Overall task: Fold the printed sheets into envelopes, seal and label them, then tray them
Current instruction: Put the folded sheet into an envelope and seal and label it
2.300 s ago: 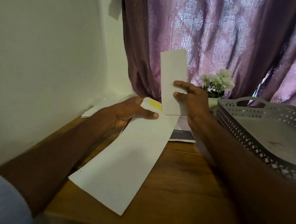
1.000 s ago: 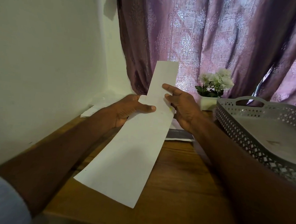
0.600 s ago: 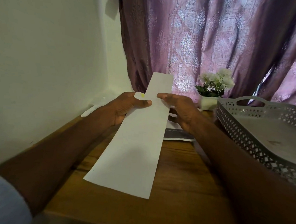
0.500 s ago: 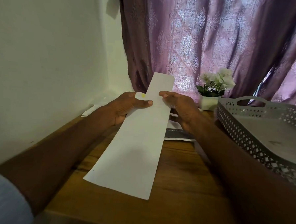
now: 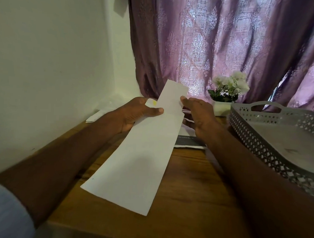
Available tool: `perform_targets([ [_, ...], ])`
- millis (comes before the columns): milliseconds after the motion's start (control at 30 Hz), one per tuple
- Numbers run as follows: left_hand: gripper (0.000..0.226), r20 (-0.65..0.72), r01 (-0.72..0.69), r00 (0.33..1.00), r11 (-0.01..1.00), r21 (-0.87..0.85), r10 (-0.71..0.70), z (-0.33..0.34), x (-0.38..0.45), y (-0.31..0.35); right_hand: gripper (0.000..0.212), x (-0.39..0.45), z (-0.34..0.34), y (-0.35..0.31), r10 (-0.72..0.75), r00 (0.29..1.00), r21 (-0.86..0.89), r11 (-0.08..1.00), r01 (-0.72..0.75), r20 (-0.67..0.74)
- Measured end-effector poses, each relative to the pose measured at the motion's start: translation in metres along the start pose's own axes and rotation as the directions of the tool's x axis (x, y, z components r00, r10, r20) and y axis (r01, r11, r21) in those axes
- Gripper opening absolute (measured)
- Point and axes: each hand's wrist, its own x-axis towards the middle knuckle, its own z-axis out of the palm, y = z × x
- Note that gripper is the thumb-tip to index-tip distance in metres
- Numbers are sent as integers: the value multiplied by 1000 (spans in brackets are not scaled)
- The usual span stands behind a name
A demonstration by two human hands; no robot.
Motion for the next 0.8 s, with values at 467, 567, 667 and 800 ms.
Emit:
perform_targets([
  [467, 36, 127, 104, 987, 993, -55, -97, -2, -4, 7, 23, 6, -6, -7, 32, 985, 123, 992, -11, -170],
  [567, 39, 126, 95, 988, 995, -26, -91, -4, -4, 7, 12, 5, -7, -11, 7, 977, 114, 993, 17, -213],
  [667, 57, 154, 76, 985, 997, 17, -78, -4, -5, 7, 21, 4, -8, -12, 8, 977, 177, 984, 30, -213],
  [800, 65, 135, 54, 989, 998, 37, -59, -2, -6, 7, 27, 5, -10, -5, 89, 985, 54, 995, -82, -151],
])
